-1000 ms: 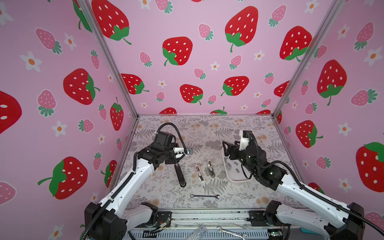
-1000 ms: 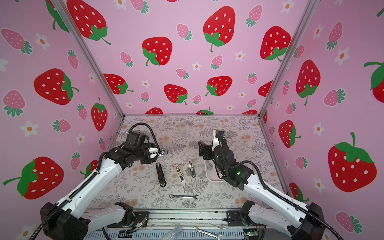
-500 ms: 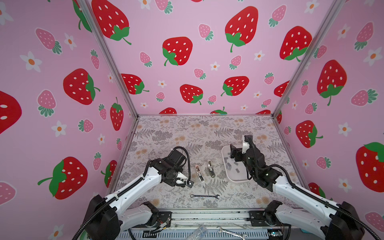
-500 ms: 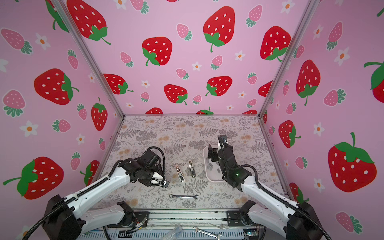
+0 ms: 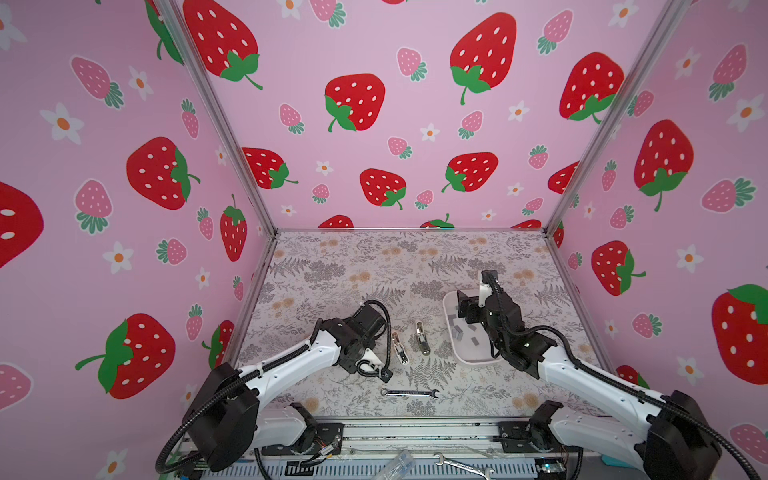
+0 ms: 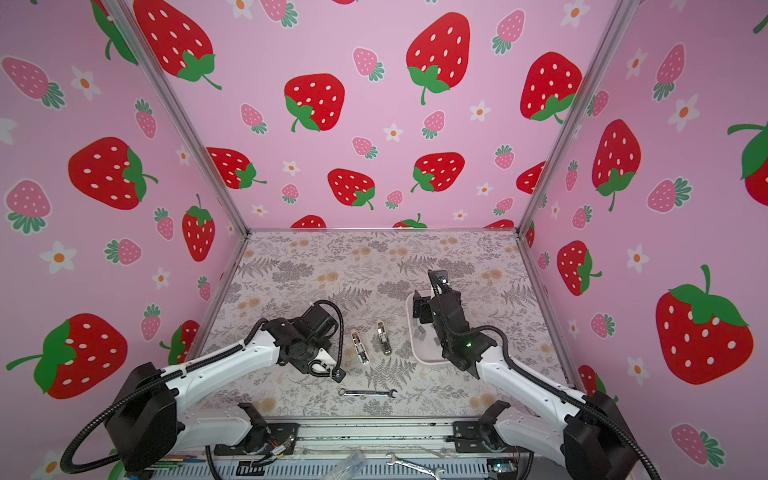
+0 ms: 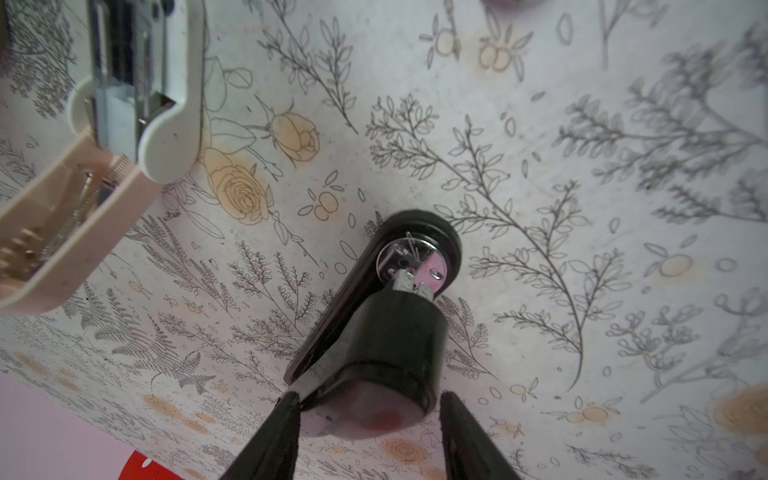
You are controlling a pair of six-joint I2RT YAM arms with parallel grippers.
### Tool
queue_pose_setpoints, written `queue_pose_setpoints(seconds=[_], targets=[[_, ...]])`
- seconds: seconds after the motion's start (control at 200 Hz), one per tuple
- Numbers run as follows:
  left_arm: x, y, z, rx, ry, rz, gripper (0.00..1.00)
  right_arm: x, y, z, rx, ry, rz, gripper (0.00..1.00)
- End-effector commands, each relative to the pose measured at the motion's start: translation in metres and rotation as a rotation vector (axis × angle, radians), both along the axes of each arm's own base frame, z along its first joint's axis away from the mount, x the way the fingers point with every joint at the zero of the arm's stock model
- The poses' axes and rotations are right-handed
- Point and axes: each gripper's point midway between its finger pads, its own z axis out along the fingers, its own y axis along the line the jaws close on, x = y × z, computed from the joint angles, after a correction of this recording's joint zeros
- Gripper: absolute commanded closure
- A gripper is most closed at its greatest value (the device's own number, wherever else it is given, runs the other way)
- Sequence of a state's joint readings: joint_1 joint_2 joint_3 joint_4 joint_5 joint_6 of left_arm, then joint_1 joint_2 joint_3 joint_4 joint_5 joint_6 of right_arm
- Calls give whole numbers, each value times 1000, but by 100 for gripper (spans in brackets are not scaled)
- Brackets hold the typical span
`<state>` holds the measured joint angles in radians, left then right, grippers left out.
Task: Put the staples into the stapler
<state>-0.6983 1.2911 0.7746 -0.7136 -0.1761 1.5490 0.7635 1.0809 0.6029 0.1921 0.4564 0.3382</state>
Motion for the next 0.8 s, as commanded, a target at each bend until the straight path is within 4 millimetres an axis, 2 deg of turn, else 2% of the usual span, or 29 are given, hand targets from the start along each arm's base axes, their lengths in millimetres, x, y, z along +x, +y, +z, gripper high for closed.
queue_pose_setpoints(seconds=[0.0, 0.17, 0.525, 0.67, 0.79], targets=[[-2, -4, -3, 5, 0, -56, 41, 3, -1, 16, 5, -30, -11, 13], [-8, -8, -8, 7, 31, -80, 41, 3, -3, 16, -1, -31, -18, 12], [-12, -4, -18, 70, 78, -93, 51, 3, -5, 14, -5, -27, -24, 12], [-13, -4, -21, 82, 92, -93, 51, 4, -5, 14, -7, -26, -24, 12], [-14, -4, -22, 94, 105, -92, 58, 4, -4, 14, -9, -25, -23, 12]])
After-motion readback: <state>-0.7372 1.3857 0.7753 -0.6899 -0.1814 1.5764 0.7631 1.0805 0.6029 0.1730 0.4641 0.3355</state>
